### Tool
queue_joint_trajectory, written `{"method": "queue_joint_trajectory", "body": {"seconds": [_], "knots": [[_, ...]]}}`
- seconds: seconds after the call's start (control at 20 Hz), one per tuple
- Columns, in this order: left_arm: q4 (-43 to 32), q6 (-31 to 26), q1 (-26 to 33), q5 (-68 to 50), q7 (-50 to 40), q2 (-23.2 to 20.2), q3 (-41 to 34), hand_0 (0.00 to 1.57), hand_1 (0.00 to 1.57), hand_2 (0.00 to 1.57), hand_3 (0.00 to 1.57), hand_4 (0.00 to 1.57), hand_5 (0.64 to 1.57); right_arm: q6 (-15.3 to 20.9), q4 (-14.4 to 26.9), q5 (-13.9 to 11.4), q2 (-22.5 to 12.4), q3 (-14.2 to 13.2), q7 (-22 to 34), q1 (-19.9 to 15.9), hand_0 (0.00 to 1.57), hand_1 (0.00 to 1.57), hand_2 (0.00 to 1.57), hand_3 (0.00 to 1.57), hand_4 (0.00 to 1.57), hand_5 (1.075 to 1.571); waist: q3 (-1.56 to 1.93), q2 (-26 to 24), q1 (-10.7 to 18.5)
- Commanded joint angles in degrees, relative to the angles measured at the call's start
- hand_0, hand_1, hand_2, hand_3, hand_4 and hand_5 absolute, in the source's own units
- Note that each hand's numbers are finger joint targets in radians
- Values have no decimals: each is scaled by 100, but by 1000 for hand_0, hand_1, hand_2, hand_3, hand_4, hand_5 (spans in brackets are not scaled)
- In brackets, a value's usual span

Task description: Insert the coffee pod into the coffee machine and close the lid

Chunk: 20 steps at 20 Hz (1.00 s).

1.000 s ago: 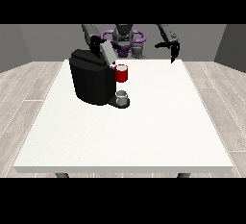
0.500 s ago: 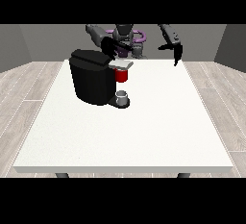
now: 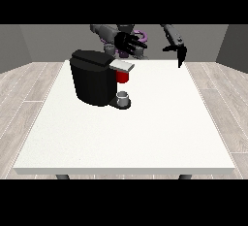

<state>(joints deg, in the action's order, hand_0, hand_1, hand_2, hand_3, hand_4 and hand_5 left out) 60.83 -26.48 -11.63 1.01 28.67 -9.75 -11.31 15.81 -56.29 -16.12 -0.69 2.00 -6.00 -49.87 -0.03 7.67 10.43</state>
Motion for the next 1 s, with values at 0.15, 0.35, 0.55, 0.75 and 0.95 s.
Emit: {"method": "queue_joint_trajectory", "body": {"seconds": [0.15,0.35,0.55,0.75,0.95], "knots": [[-225,44,-345,-51,-173,-33,-11,0,0,0,0,359,1571,161,111,-10,65,146,-140,-458,0,0,0,0,352,1571,3,77,116],[-540,83,-255,134,178,152,175,0,0,0,0,398,1571,109,-20,277,68,569,-37,-401,0,0,0,0,385,1571,1,-18,135],[-574,80,-229,85,194,45,95,0,0,0,0,341,1571,27,-19,551,69,1035,-160,23,0,0,0,0,474,1571,2,-176,221],[-490,-90,-133,-6,56,70,153,0,0,0,0,366,1571,-476,-13,596,69,1334,-770,519,0,0,0,0,527,1571,5,-284,107],[-757,-15,-114,155,256,100,222,0,0,0,0,168,1571,-460,-724,1459,69,2514,-1195,1690,0,0,0,0,461,1571,6,-442,137]]}}
